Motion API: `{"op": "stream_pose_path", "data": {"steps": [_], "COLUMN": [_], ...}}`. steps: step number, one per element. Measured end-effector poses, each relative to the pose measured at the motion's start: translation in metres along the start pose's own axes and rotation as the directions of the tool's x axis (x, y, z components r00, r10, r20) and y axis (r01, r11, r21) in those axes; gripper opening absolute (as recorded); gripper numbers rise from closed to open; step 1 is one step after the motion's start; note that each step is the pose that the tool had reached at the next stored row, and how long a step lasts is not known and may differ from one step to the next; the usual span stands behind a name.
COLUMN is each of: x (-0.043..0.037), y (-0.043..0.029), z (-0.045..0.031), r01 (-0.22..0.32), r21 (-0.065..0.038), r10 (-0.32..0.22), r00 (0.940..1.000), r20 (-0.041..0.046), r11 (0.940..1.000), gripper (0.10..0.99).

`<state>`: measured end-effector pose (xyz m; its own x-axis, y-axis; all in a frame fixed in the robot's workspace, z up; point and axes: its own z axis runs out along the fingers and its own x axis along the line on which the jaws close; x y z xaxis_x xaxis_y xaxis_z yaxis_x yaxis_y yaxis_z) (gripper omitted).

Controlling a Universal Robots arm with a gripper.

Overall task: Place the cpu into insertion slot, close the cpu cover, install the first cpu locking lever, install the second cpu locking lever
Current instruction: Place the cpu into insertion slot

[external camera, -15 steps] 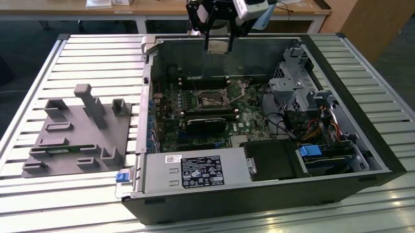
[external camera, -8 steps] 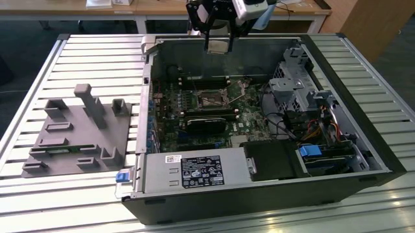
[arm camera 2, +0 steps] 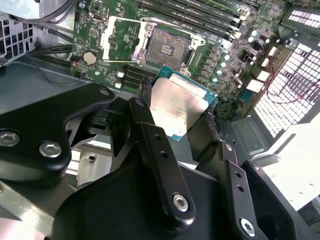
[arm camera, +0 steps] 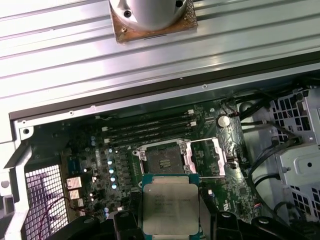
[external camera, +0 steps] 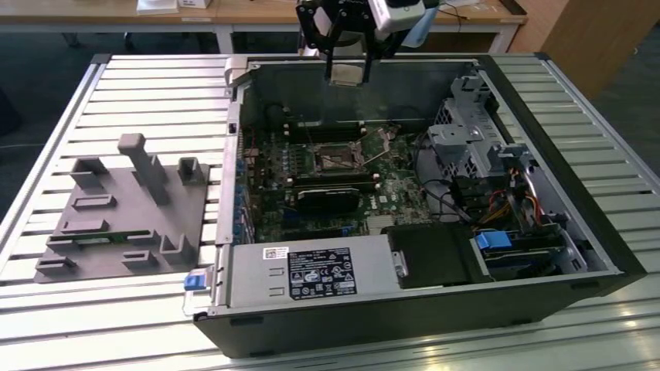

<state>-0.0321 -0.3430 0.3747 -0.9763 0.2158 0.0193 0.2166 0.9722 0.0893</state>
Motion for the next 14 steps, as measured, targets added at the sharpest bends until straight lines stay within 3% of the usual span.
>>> {"op": "stream_pose_path", "data": {"steps": [14], "x": [0.0000], "y": [0.0000], "z": [0.0001], "r01": [-0.028], "r21": [-0.001], "r10": [0.028], "r00": [0.9996], "r20": [0.0026], "r11": [0.9996], "gripper": [0.537]}}
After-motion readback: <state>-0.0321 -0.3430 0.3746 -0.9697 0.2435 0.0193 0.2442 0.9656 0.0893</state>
